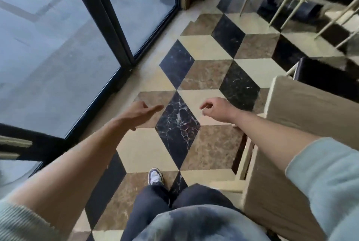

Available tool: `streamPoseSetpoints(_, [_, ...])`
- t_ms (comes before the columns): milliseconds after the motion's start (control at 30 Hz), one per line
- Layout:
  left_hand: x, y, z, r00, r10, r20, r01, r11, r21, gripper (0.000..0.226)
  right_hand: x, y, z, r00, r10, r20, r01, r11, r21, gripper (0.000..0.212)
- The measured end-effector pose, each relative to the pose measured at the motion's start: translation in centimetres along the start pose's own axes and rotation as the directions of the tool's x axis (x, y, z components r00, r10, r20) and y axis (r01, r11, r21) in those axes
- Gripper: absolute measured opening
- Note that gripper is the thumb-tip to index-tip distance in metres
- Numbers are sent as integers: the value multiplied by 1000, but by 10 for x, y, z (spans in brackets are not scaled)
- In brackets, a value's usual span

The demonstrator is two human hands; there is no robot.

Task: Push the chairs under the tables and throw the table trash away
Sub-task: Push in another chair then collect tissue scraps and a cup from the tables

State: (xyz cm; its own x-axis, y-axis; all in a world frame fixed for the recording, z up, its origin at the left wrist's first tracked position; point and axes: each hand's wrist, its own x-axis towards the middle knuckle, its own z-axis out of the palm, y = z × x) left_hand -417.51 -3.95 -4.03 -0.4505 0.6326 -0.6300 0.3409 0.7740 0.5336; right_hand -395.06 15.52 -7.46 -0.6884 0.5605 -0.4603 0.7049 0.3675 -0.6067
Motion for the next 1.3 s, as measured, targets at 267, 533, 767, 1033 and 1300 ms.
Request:
streamPoseSetpoints(267, [203,183,-72,950,217,225,-277,916,290,67,107,17,-136,947,231,-224,-179,957,229,17])
streamPoseSetpoints(533, [368,384,-51,909,241,341,-370,842,393,59,211,126,-264,856,427,-292,-284,859,426,16])
streamPoseSetpoints(767, [497,595,-21,844,299,445,-492,761,422,61,255,210,-398,693,639,-335,-371,714,594,19])
streamPoseSetpoints(1033, [671,831,35,727,372,577,-640,671,373,57,348,318,-541,518,762,-388,-429,624,653,33])
streamPoseSetpoints(1300, [714,1051,137,524,284,803,-789,518,331,56,359,379,-657,253,903,-348,-335,419,844,25])
